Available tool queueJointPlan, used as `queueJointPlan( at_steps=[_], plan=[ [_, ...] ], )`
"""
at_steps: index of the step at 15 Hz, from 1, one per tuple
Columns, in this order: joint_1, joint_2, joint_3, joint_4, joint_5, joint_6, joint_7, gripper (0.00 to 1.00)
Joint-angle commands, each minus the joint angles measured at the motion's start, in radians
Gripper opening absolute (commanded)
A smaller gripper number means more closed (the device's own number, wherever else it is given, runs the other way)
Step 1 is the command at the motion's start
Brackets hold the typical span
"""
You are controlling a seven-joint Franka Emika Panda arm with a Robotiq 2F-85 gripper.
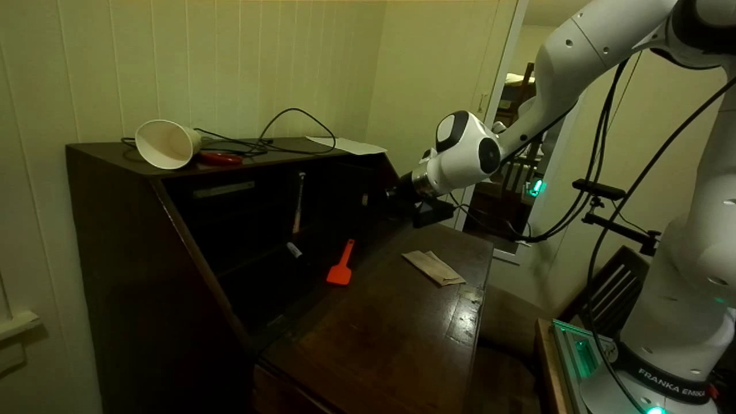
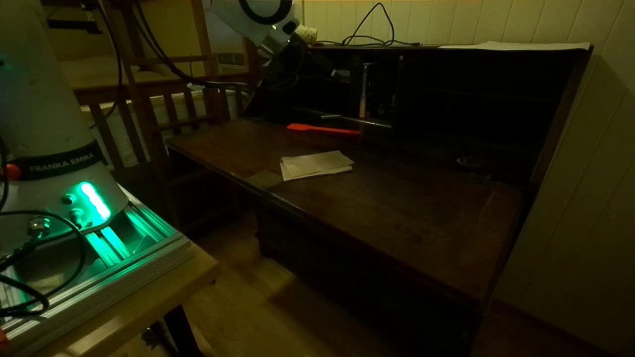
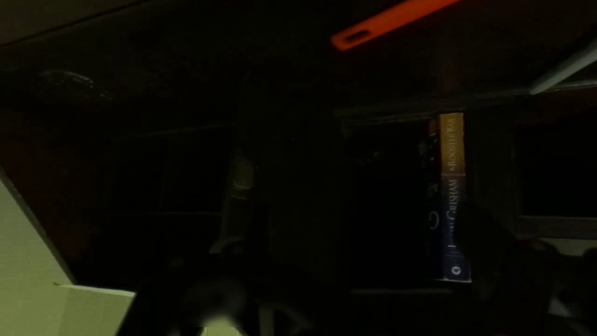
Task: Open the cabinet door
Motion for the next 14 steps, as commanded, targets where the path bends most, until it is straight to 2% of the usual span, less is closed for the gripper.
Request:
queueJointPlan(
  at_steps=[1,6,7,8,10,11,12,14],
  plan=[
    [-0.05,0.02,-0.006,0.069,0.0,0.058,-0.095,1.0],
    [-0.125,0.03,0.001,0.152,0.0,0.138,-0.175,1.0],
    [-0.133,0.028,-0.014,0.148,0.0,0.125,-0.166,1.0],
    [-0.106,0.01,-0.006,0.116,0.0,0.095,-0.149,1.0],
    [-0.126,0.012,-0.013,0.126,0.0,0.098,-0.152,1.0],
    [-0.133,0.012,0.018,0.144,0.0,0.107,-0.15,1.0],
    [-0.146,0.016,0.068,0.193,0.0,0.167,-0.157,1.0],
    [-0.165,0.037,0.126,0.268,0.0,0.257,-0.189,1.0]
  ],
)
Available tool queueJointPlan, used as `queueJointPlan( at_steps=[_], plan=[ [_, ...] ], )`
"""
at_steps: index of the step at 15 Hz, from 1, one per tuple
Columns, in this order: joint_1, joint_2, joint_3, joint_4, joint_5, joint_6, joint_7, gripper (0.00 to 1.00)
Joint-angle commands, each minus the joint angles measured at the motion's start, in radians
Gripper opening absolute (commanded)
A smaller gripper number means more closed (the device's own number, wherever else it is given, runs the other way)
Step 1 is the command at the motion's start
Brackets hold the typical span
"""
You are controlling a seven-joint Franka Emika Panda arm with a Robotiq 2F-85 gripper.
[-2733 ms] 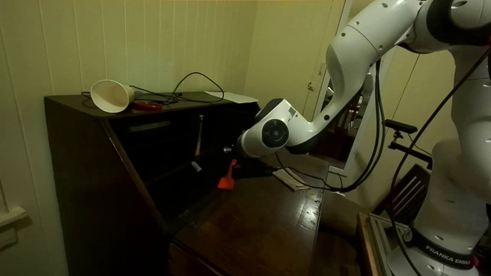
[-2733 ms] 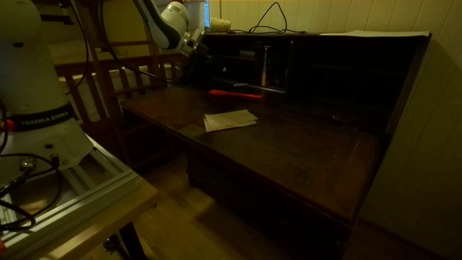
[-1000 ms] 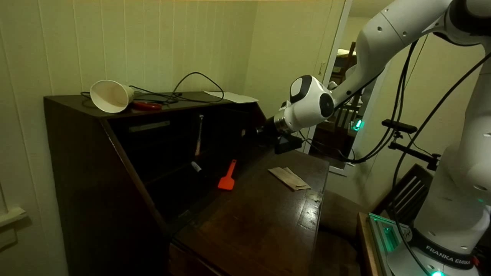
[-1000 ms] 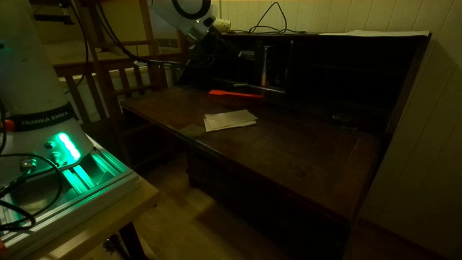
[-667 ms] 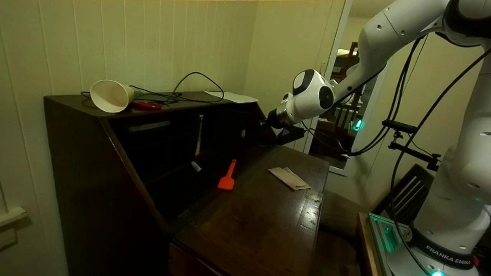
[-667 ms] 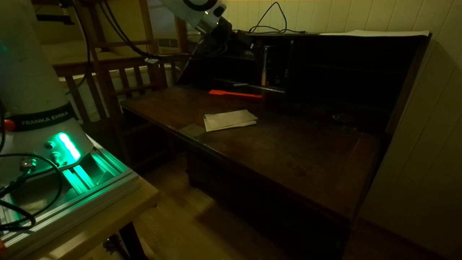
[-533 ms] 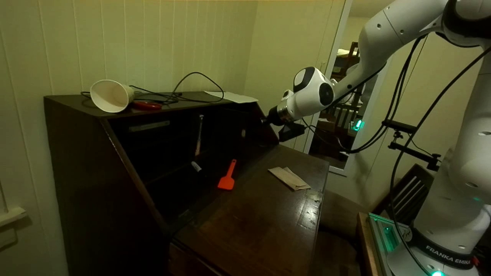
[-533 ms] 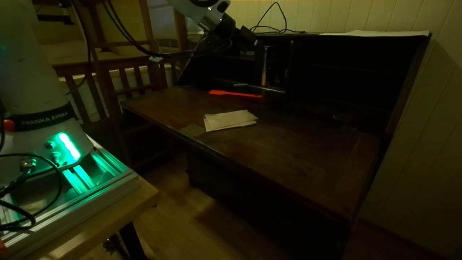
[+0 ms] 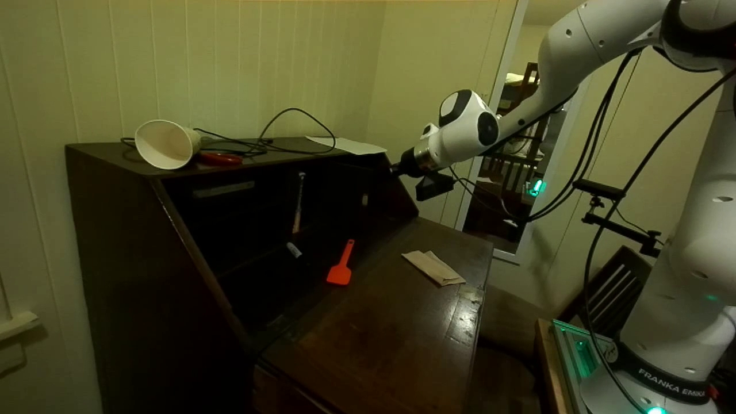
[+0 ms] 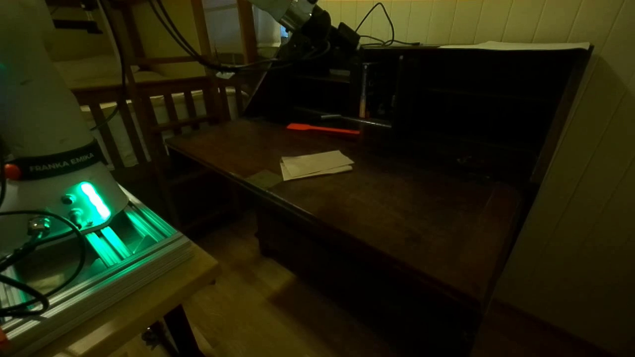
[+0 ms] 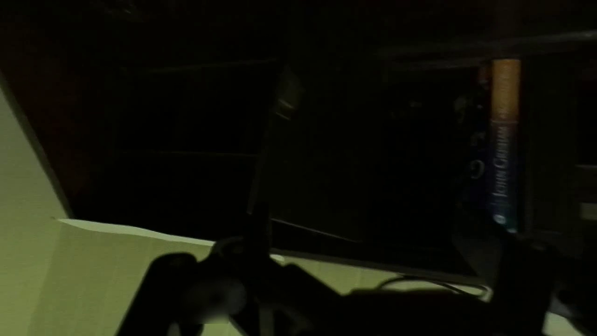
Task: Open the cabinet door
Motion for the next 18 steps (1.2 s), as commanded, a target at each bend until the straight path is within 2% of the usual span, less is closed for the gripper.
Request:
queueJointPlan(
  at_steps=[1,3,5,7,8,11,14,16,17,18],
  plan=[
    [-0.048,0.034,0.117,0.151,0.0,0.166,-0.048,1.0],
    [-0.101,0.06,0.206,0.241,0.0,0.265,-0.073,1.0],
    [-0.196,0.111,0.324,0.337,0.0,0.366,-0.101,1.0],
    [-0.336,0.18,0.475,0.405,0.025,0.446,-0.173,1.0],
    [-0.415,0.228,0.548,0.426,0.07,0.476,-0.257,1.0],
    [-0.604,0.314,0.692,0.376,0.115,0.52,-0.412,1.0],
    [-0.746,0.406,0.76,0.303,0.092,0.504,-0.515,1.0],
    [-0.787,0.427,0.752,0.261,0.079,0.441,-0.533,1.0],
    [-0.741,0.403,0.724,0.296,0.077,0.479,-0.498,1.0],
    [-0.763,0.425,0.725,0.283,0.077,0.467,-0.517,1.0]
  ],
)
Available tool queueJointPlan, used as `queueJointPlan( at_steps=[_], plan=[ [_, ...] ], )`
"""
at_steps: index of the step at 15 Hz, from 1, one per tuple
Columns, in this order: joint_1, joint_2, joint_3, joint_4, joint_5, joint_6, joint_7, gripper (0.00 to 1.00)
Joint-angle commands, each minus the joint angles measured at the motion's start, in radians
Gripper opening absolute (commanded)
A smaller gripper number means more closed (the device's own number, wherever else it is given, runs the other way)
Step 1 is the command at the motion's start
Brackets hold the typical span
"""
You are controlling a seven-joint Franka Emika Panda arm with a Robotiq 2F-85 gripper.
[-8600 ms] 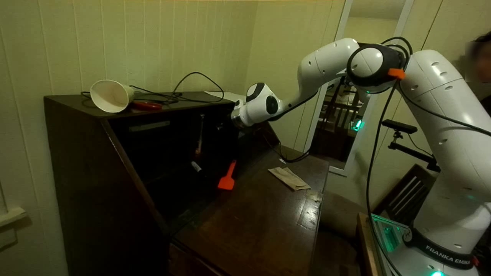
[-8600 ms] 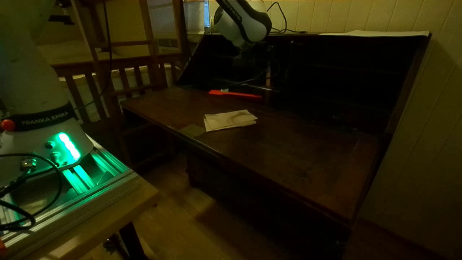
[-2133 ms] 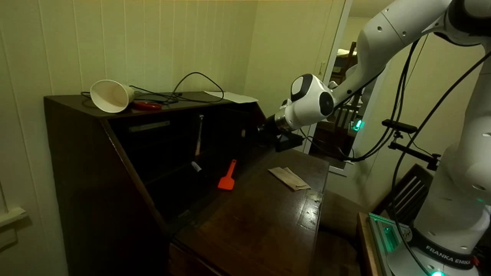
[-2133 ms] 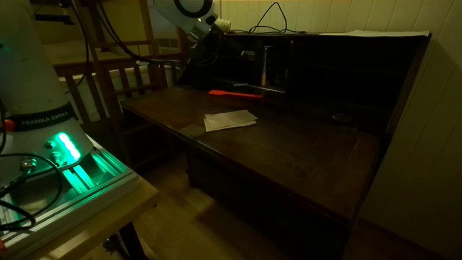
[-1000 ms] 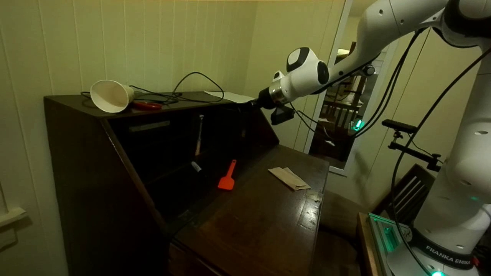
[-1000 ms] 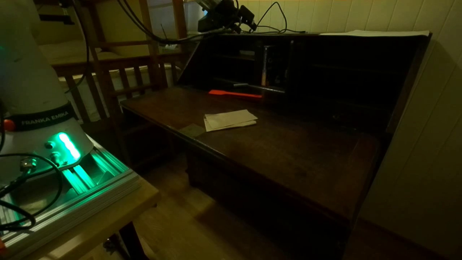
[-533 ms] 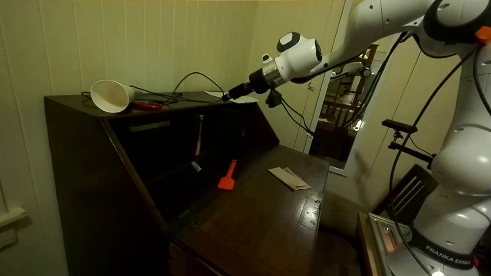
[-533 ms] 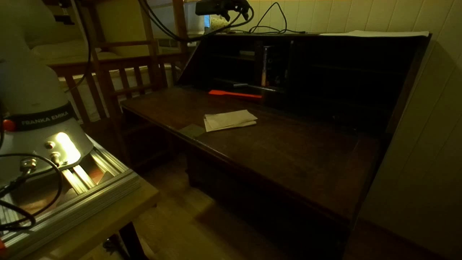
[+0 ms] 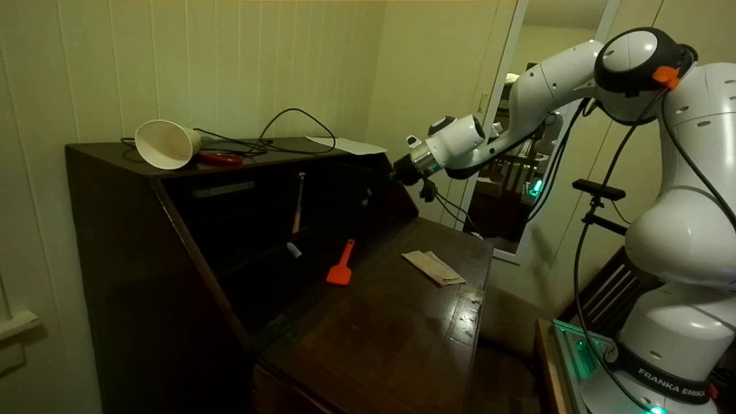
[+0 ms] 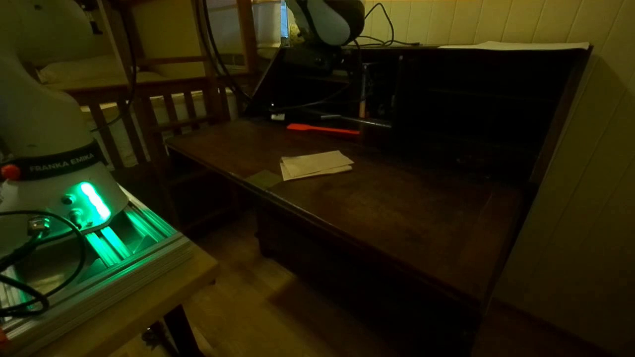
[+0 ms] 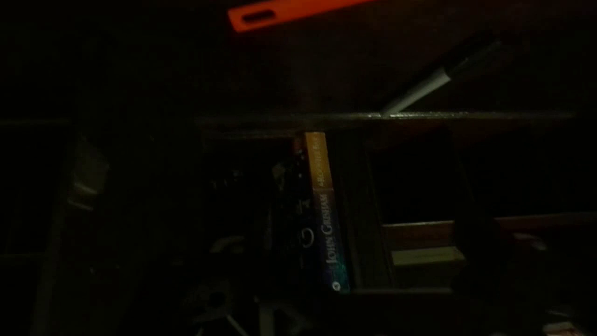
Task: Open the cabinet door
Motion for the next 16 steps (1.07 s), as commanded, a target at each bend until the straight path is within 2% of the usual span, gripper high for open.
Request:
queueJointPlan(
  at_steps=[1,4,9,13,16],
  plan=[
    [-0.013,0.014,0.001,-0.006,0.0,-0.003,-0.011,1.0],
    [-0.042,0.024,0.037,-0.006,0.016,-0.058,-0.028,1.0],
    [-0.021,0.016,0.034,0.023,0.014,-0.189,-0.004,1.0],
    [0.066,0.04,-0.021,0.082,0.02,-0.269,-0.018,1.0],
    [0.18,0.044,-0.104,0.127,0.041,-0.266,-0.035,1.0]
  ],
)
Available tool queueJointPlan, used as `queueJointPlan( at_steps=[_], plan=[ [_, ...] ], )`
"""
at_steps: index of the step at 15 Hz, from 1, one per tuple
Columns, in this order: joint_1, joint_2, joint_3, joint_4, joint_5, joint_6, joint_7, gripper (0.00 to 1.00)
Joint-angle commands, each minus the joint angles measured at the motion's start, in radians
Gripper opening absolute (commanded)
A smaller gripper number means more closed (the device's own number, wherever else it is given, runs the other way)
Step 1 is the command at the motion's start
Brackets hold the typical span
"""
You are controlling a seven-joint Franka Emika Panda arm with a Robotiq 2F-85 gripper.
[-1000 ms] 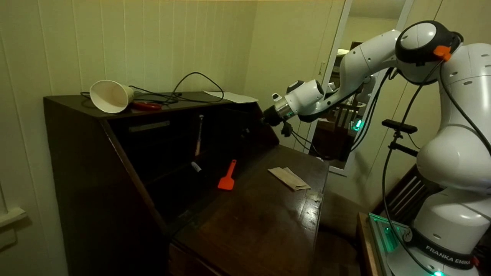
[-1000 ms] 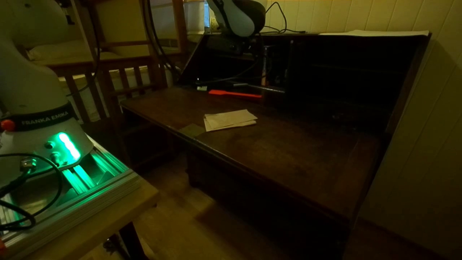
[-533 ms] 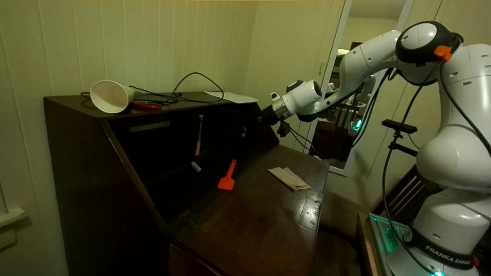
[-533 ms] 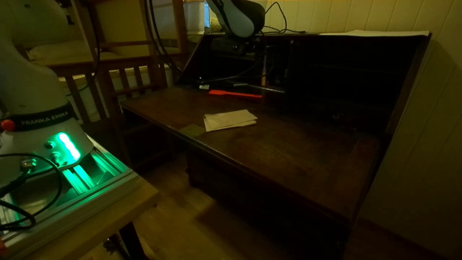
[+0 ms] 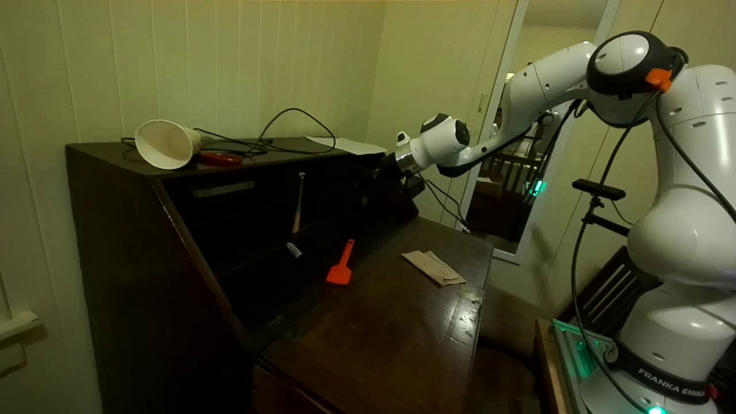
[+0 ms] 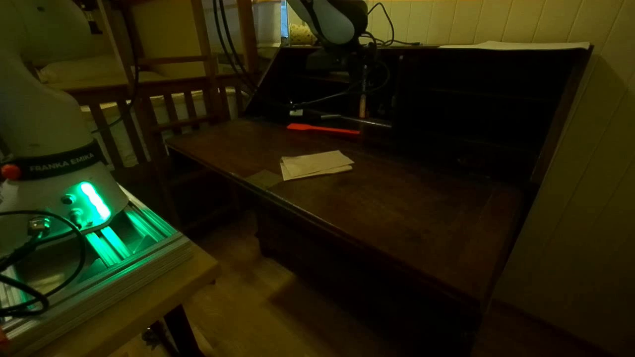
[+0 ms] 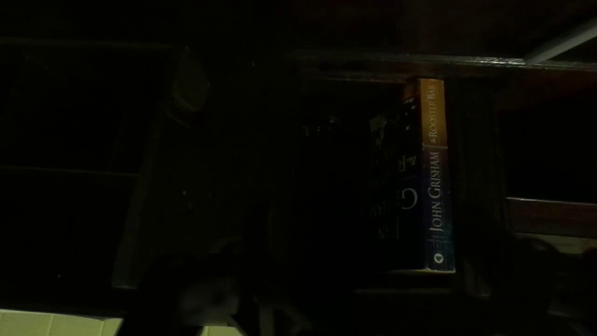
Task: Open the cabinet door
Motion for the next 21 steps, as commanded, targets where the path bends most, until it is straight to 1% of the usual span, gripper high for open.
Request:
queueJointPlan(
  at_steps=[1,3,5,8,10,13,17,18,19,21],
  plan=[
    [0.149,0.023,-0.111,0.071,0.049,0.001,-0.021,1.0],
    [0.216,0.042,-0.168,0.101,0.08,0.01,-0.015,1.0],
    [0.269,0.058,-0.22,0.124,0.113,0.015,-0.011,1.0],
    [0.328,0.085,-0.292,0.166,0.165,0.023,-0.009,1.0],
    [0.356,0.11,-0.328,0.208,0.194,0.034,-0.013,1.0],
    [0.41,0.148,-0.393,0.284,0.235,0.071,-0.03,1.0],
    [0.519,0.191,-0.511,0.373,0.265,0.152,-0.021,1.0],
    [0.534,0.195,-0.546,0.355,0.431,0.167,-0.18,1.0],
    [0.559,0.201,-0.577,0.358,0.485,0.179,-0.208,1.0],
    [0.596,0.208,-0.628,0.337,0.648,0.192,-0.341,1.0]
  ],
)
